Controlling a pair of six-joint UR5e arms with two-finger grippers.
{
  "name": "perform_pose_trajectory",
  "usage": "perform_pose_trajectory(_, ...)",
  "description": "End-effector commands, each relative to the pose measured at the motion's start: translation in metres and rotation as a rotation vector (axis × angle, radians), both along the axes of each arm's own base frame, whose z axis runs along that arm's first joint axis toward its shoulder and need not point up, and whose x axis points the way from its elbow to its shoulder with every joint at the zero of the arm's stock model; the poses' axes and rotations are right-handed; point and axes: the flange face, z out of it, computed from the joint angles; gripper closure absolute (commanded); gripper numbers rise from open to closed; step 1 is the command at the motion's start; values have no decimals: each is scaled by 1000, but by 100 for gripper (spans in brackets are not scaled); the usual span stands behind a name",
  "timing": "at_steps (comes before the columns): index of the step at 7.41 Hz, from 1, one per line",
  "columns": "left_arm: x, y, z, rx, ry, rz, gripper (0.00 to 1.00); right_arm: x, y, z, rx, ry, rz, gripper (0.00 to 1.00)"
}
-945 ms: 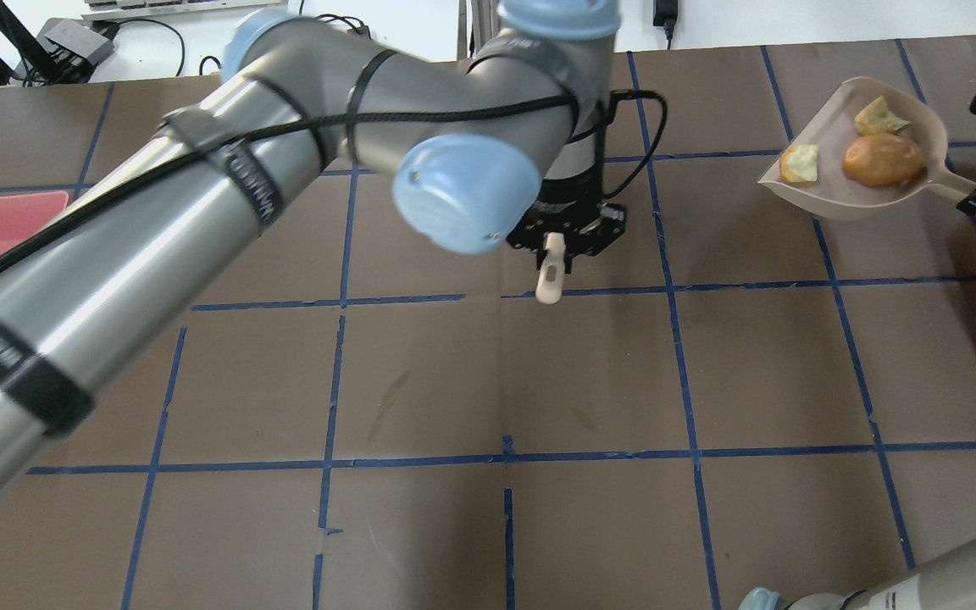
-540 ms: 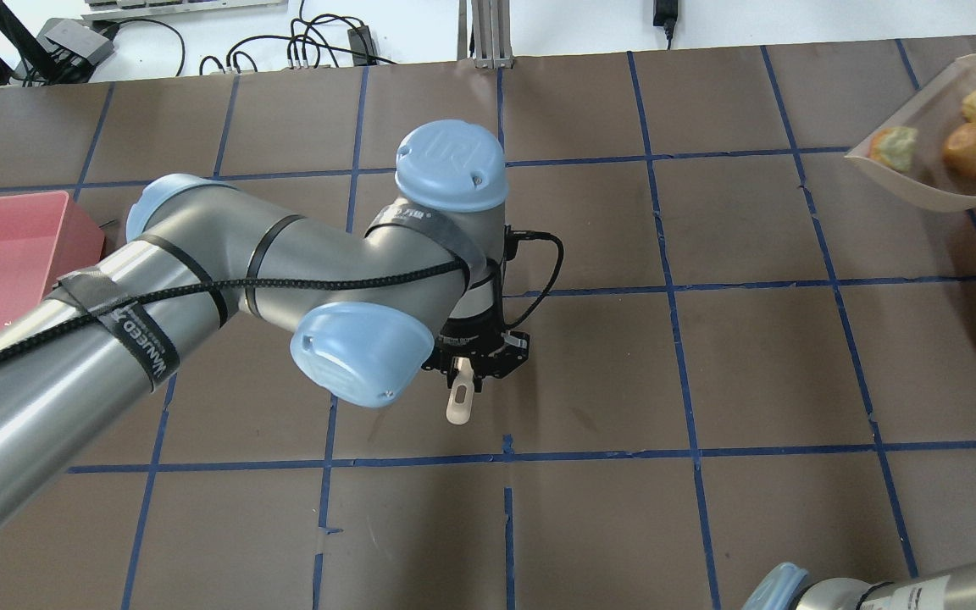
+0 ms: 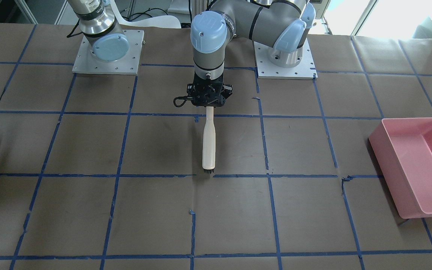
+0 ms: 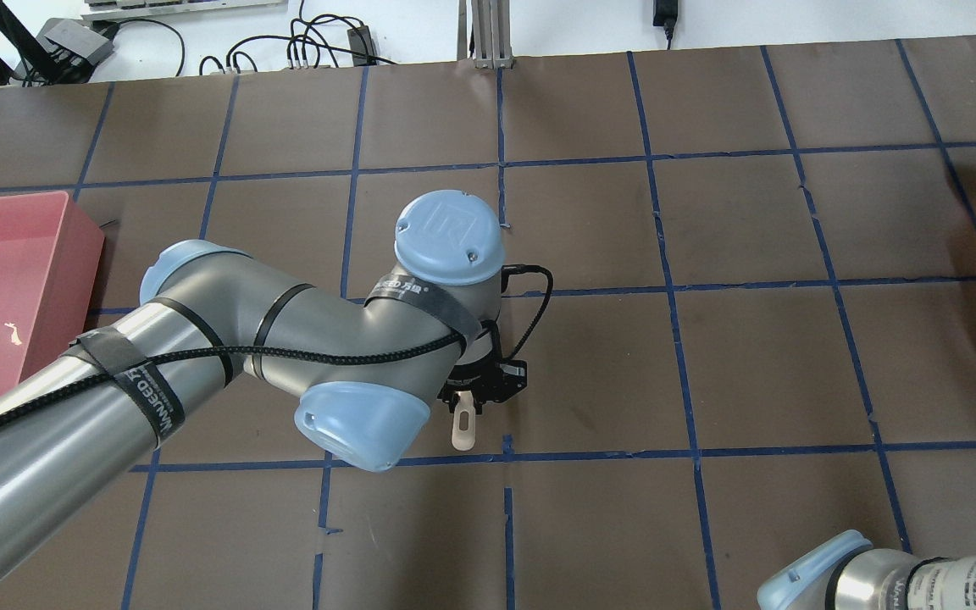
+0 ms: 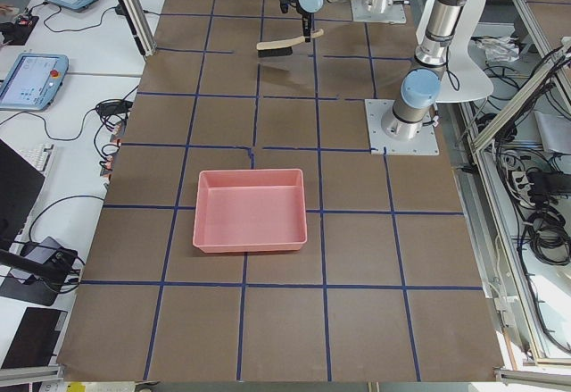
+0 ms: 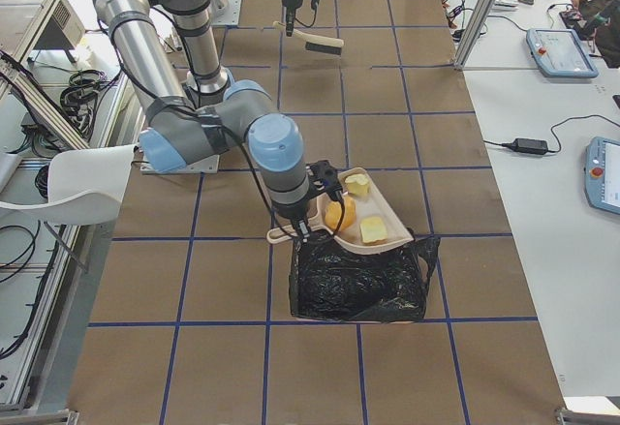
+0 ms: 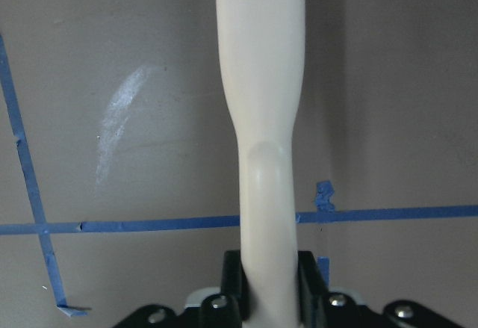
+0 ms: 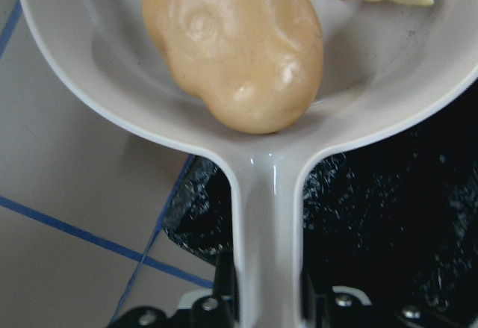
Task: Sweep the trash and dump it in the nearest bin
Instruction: 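Lift the loaded dustpan with the right gripper while the left draws the brush back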
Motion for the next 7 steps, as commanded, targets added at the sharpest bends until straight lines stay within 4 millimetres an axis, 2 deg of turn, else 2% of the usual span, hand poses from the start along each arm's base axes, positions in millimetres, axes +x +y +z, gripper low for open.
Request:
perform_pose_trajectory(1,-16,17,-19,-106,53,-15,100,-46,63,18,39,-8,-88,88)
perform_pose_trajectory(3,-20,16,-24,-104,61,-1,100,-59,81,15,88,6,-125,88)
perform_pose_trajectory(7,-26,18,-41,-97,51,-14,99,-59,90,30,161,58,-145,89)
